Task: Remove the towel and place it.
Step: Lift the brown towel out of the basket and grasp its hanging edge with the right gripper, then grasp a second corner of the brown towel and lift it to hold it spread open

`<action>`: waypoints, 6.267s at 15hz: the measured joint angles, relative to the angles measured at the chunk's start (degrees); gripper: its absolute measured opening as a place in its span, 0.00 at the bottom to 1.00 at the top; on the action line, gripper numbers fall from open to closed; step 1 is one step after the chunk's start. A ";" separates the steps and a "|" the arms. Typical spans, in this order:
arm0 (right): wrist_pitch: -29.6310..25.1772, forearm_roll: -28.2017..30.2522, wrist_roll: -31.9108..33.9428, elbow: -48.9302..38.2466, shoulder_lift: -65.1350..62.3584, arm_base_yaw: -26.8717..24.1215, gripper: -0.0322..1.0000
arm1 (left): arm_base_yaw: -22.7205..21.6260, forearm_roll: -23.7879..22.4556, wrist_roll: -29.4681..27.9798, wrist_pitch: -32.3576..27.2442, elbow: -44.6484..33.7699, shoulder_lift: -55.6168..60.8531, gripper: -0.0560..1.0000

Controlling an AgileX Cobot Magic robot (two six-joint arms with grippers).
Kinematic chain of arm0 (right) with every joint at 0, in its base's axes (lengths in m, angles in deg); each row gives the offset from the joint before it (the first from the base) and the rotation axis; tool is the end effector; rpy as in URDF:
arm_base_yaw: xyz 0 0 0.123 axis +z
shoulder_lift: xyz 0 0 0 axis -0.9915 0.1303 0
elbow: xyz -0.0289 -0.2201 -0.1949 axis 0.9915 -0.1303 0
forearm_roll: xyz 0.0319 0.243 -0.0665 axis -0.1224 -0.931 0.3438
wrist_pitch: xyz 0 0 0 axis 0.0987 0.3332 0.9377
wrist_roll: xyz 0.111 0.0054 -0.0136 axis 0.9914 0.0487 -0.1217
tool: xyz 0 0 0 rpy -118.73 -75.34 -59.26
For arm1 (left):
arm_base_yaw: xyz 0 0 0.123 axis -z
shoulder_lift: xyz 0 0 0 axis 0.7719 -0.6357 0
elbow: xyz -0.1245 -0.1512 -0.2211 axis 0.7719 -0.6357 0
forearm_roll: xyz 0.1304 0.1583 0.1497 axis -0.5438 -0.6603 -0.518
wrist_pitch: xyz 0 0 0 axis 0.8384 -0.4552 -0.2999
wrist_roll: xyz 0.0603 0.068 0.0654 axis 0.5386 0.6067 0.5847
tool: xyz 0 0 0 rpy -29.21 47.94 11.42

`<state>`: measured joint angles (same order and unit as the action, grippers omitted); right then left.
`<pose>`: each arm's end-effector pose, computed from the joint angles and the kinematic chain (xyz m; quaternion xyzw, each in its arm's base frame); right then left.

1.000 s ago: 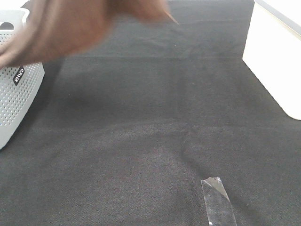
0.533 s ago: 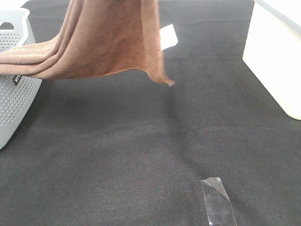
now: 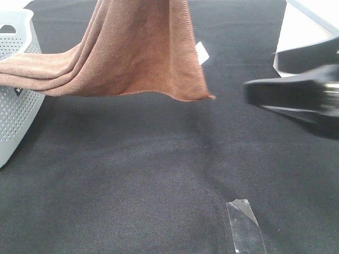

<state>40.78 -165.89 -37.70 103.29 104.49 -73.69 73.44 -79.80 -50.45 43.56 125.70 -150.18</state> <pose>0.1764 0.0947 0.2706 -0.3522 0.7579 0.2249 0.5009 0.3218 -0.2255 0.4573 0.4494 0.5709 -0.3666 0.5812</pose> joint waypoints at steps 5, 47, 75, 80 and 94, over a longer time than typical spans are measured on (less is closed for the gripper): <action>-2.58 -19.37 -25.04 0.00 18.05 0.00 0.74 | 0.00 0.00 0.06 -0.52 0.00 -2.92 0.05; -21.08 71.96 45.72 64.69 37.18 10.60 0.03 | 0.23 13.64 -2.18 -27.16 0.00 -4.24 0.05; 28.88 98.55 44.06 97.46 53.40 3.32 0.03 | -2.75 30.37 -1.32 -48.47 48.59 -30.25 0.05; 34.49 98.55 44.18 107.66 64.11 3.21 0.03 | -6.07 30.37 -1.32 -47.27 58.84 -38.73 0.05; 33.46 91.90 54.89 119.06 72.65 1.09 0.03 | -9.22 31.23 11.92 -39.82 67.38 -47.84 0.05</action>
<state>74.24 -73.99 17.19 222.36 177.14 -72.60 64.22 -48.57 -38.53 3.74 193.08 -198.02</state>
